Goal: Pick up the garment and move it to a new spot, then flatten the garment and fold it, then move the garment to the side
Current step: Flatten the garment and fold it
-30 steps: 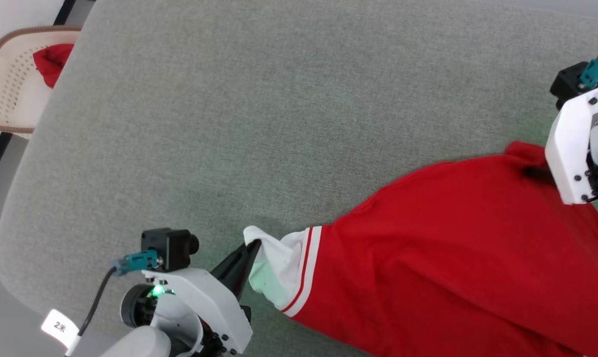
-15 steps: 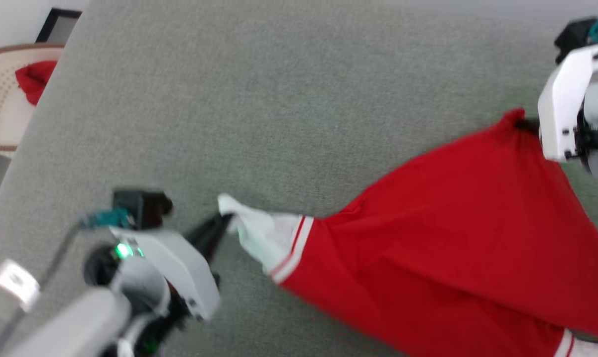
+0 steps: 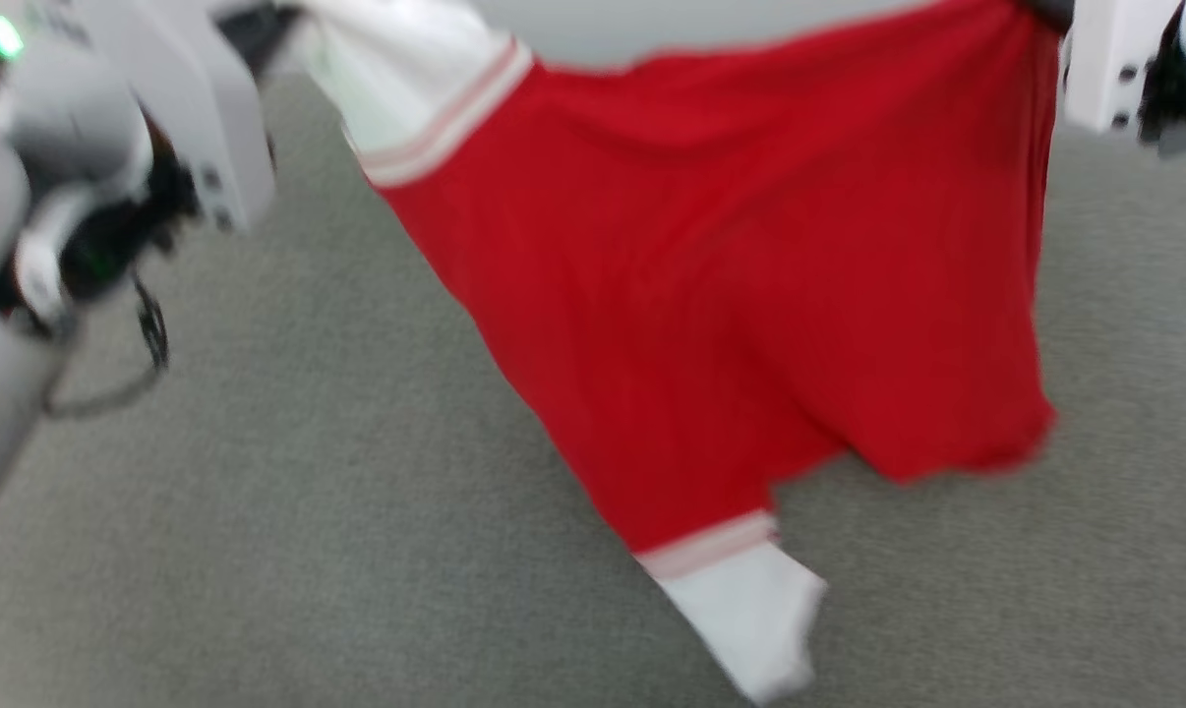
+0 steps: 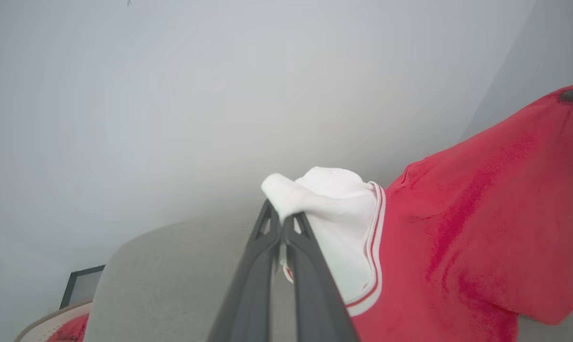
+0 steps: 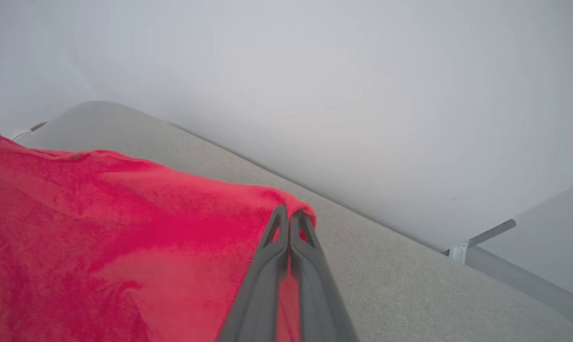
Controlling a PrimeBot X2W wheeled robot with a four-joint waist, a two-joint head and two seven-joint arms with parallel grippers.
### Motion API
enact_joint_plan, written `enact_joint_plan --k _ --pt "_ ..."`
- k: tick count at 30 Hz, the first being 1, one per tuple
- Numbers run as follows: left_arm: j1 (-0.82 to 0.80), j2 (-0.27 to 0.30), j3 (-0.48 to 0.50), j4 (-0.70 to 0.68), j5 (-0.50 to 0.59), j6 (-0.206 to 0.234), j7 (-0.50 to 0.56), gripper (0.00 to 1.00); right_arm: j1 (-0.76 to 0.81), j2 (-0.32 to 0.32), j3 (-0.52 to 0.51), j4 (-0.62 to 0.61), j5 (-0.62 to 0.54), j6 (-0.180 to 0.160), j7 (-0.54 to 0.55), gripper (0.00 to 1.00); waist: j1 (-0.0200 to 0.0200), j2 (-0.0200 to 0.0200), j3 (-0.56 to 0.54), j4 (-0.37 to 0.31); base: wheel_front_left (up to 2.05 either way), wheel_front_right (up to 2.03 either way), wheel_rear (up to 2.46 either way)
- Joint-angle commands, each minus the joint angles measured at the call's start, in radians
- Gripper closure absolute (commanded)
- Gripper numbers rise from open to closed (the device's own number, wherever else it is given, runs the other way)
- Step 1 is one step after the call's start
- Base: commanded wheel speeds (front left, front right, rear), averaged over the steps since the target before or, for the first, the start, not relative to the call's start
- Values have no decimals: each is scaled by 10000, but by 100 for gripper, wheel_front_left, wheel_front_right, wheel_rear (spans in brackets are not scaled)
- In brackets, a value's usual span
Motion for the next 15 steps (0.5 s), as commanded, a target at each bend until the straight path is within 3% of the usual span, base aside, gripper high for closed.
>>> enact_joint_plan --k 1,8,15 --pt "-553 -131 -41 512 225 -208 37 100 -261 126 -115 110 -181 -6 -303 100 0 -1 -566 -590 0 0 0" --pt "-3199 -870 -312 3940 1228 -1146 -352 100 -1406 721 -677 1385 -1506 -6 -2462 100 0 -1 -1023 -1199 0 0 0" --pt "-5243 -1485 -480 6577 2201 -1744 -1962 100 -2217 1204 -931 2523 -2325 -7 -3972 100 0 -1 -1177 -1592 0 0 0"
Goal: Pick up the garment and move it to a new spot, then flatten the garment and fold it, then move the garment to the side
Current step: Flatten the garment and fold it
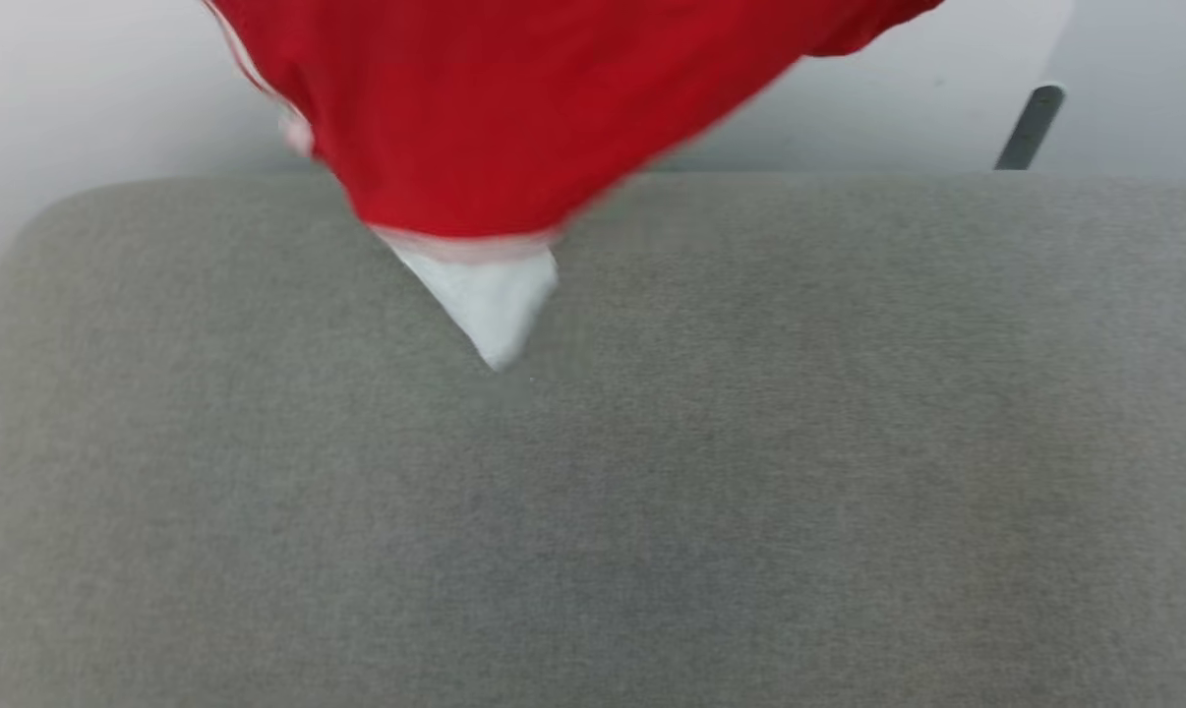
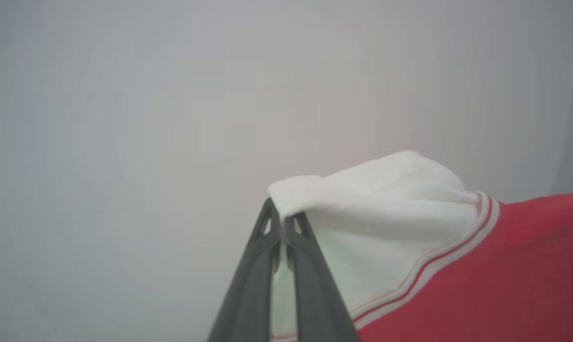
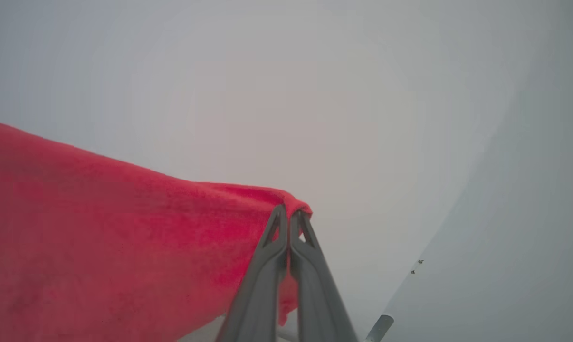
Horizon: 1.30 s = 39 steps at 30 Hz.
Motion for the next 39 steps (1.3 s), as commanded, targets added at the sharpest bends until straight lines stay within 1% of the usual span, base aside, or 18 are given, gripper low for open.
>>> enact_joint_plan --k 1,6,7,10,14,16,19,21,24,26,28,30,32,34,36,39 --pt "-361 -124 -35 380 177 -124 -363 100 -220 37 -83 196 -143 -9 -261 100 0 0 -160 -246 0 0 0" --pt "-1392 -553 -199 1751 384 -437 -943 100 -650 229 -164 705 -268 -9 -840 100 0 0 13 -368 0 0 0" --pt "-1392 -553 -199 1751 384 -437 -943 100 -650 229 -164 705 -268 -9 -840 100 0 0 13 -368 0 0 0" --pt "-1993 -702 -271 2306 467 -567 -1263 100 -933 282 -165 848 -239 -9 -1018 100 0 0 359 -445 0 0 0" --pt "-2827 -798 -409 2717 576 -682 -1596 100 -1474 177 -270 973 -155 -9 -1072 100 0 0 1238 -503 0 0 0" --pt "-3317 -747 -517 2823 687 -704 -1701 100 -1874 109 -331 1007 -229 -9 -1112 100 0 0 1879 -560 0 0 0" --pt "-3974 -628 -685 2869 920 -739 -2204 100 -2431 121 -520 1116 -392 -9 -1436 100 0 0 2974 -710 0 0 0" --pt "-4445 -538 -845 2866 1206 -727 -2644 100 -2808 178 -658 1226 -594 -9 -1863 100 0 0 3717 -827 0 0 0" --pt "-5146 -485 -1121 2961 1698 -716 -3452 100 -3273 343 -918 1516 -1119 -9 -2846 100 0 0 4750 -1008 0 0 0" --pt "-5490 -517 -1296 3001 2036 -573 -4257 100 -3438 495 -1158 1838 -1535 -9 -3723 100 0 0 5235 -1039 0 0 0" --pt "-5934 -647 -1266 3097 2180 -382 -4876 100 -3707 637 -1368 2059 -2022 -9 -4536 100 0 0 5722 -1005 0 0 0" --pt "-6287 -743 -1249 3144 2316 -216 -5288 100 -3898 755 -1602 2214 -2539 -9 -4978 100 0 0 6192 -963 0 0 0" --pt "-6591 -846 -1156 3088 2347 -134 -5555 100 -3996 860 -1904 2254 -3048 -9 -5166 100 0 0 6652 -882 0 0 0" --pt "-6869 -916 -1072 2897 2425 -81 -5678 100 -4044 880 -2211 2040 -3641 -9 -5232 100 0 0 7075 -733 0 0 0" --pt "-7026 -888 -852 2401 2531 46 -5722 100 -3947 973 -2672 1475 -4235 -9 -5249 100 0 0 7530 -598 0 0 0" --pt "-6205 -686 -372 1444 2673 176 -5701 100 -3297 1289 -3310 990 -5113 -8 -5244 100 0 0 7994 -400 0 0 0"
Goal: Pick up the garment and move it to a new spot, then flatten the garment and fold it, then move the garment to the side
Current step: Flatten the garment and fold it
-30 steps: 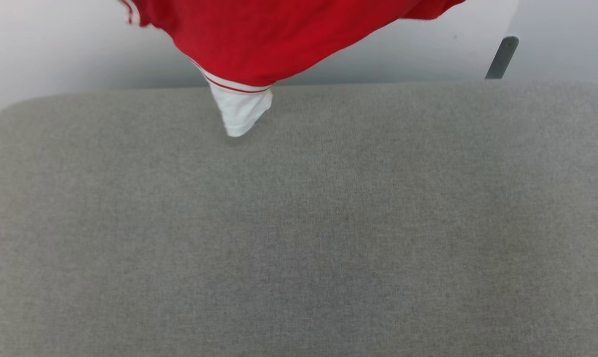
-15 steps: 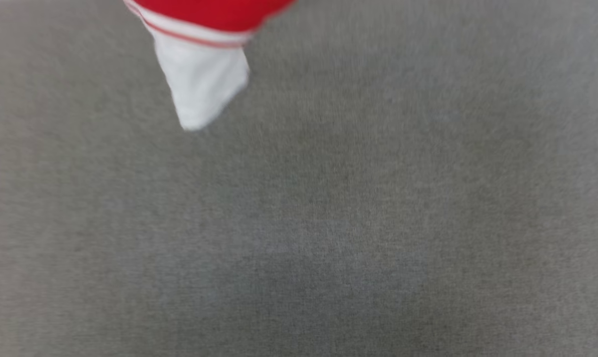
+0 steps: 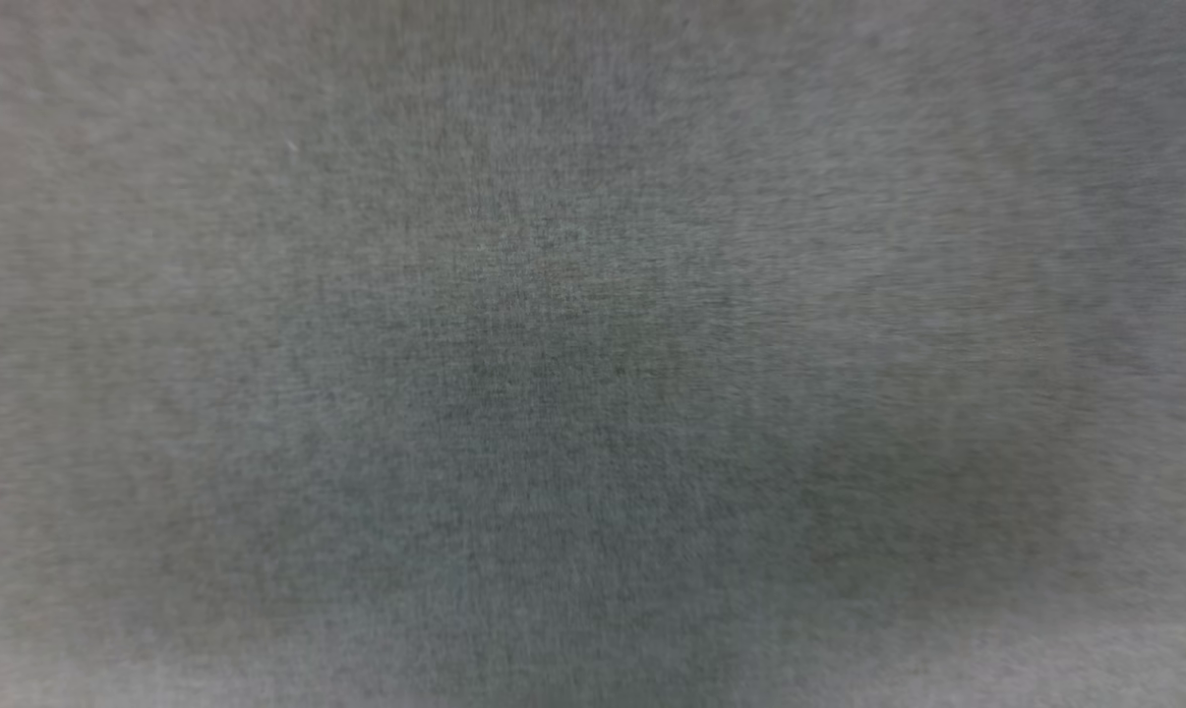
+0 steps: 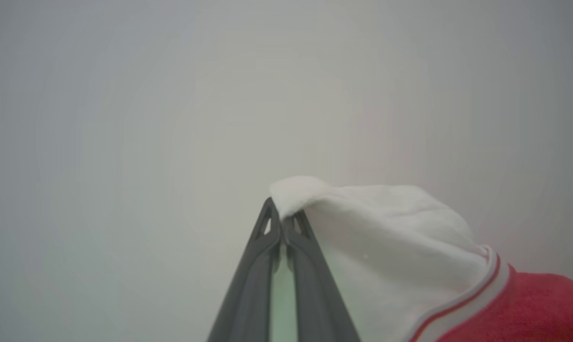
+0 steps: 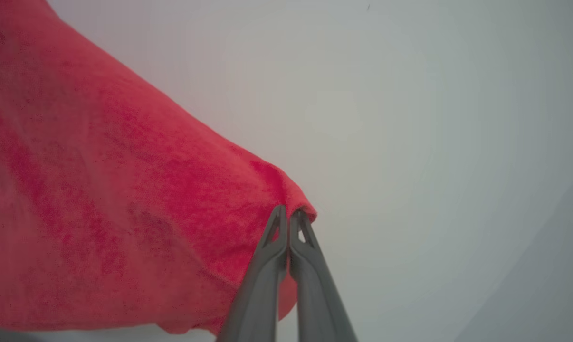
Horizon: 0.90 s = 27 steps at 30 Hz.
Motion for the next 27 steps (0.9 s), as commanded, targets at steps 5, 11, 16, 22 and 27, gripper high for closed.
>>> enact_joint_plan --k 5,11,16,22,27 --pt "1844 105 1024 -1024 33 77 1 100 855 496 -749 -75 -998 -9 -9 100 0 0 1627 677 0 0 0" --pt "3498 -146 1609 -1077 83 -359 3 100 1217 574 -864 240 -1325 -9 -9 100 0 0 1050 1130 0 0 0" --pt "4369 -476 1471 -168 -553 -815 119 100 1474 550 -504 948 -953 -9 -10 100 0 0 163 1322 0 0 0" --pt "5861 -313 425 -481 -1949 -890 1359 100 1914 264 387 1719 12 -9 38 100 0 0 -1035 1398 0 0 0" --pt "7791 655 -458 -1861 -3372 -895 2125 100 3068 44 1673 1931 1369 -8 232 100 0 0 -2188 1495 0 0 0"
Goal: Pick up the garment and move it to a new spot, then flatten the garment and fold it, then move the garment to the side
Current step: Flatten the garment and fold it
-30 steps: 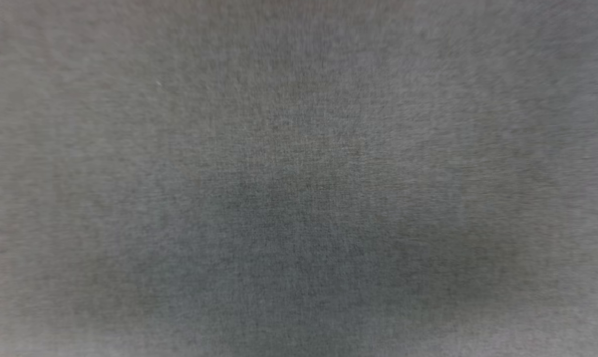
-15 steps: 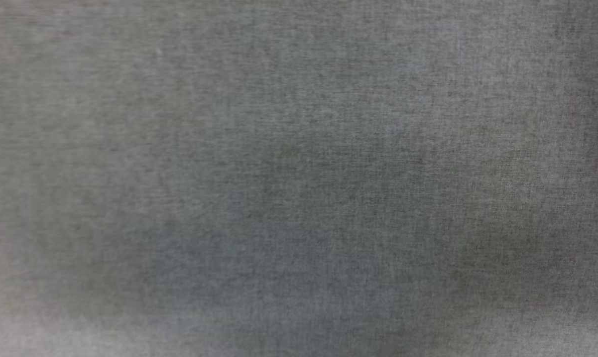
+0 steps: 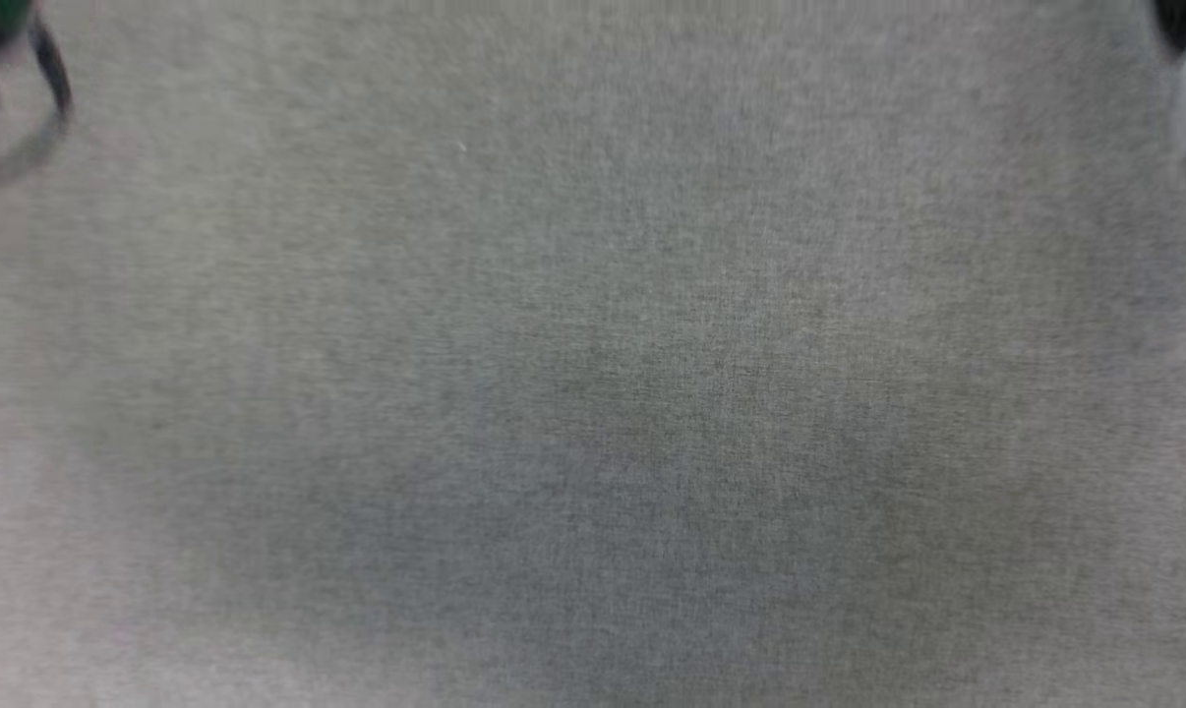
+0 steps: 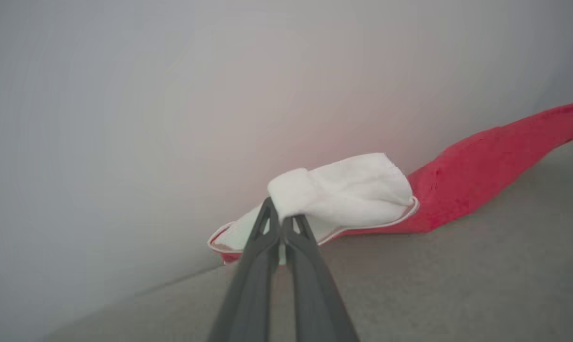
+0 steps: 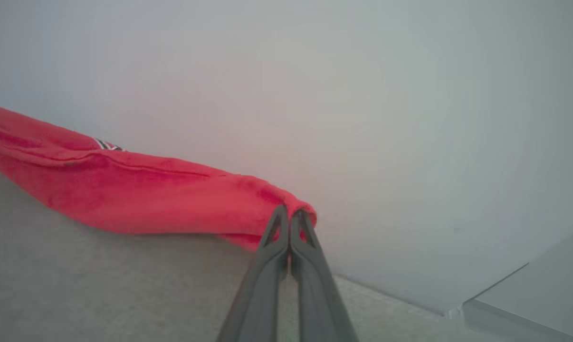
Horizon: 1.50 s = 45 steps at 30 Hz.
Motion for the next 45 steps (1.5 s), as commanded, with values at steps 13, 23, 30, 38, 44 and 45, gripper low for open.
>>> enact_joint_plan --k 13,23,30,38,44,45 --pt "6782 3299 -905 -5443 -2798 1390 1633 100 6023 -3577 3779 -4914 5179 -9 2149 100 0 -1 -3929 301 0 0 0" --pt "11398 5325 -1137 -9731 -4686 4542 847 100 10275 -6253 3807 -8671 6660 -11 3444 100 0 -1 -4670 305 0 0 0" --pt "14017 5496 -1334 -11388 -6197 5983 -337 100 13443 -7224 3047 -10889 7673 -11 4612 100 0 -1 -4773 386 0 0 0" --pt "15443 5467 -1343 -12198 -7288 6641 -1013 100 16219 -7315 1529 -12400 7916 -11 5655 100 0 -1 -4771 366 0 0 0" --pt "15609 5835 -1321 -12804 -7225 6657 -1069 100 17254 -6925 537 -13339 7593 -9 6261 100 0 -1 -4735 95 0 0 0" --pt "15528 5907 -1321 -12885 -7120 6661 -1034 100 17322 -6785 381 -13471 7564 -9 6348 100 0 -1 -4726 25 0 0 0"
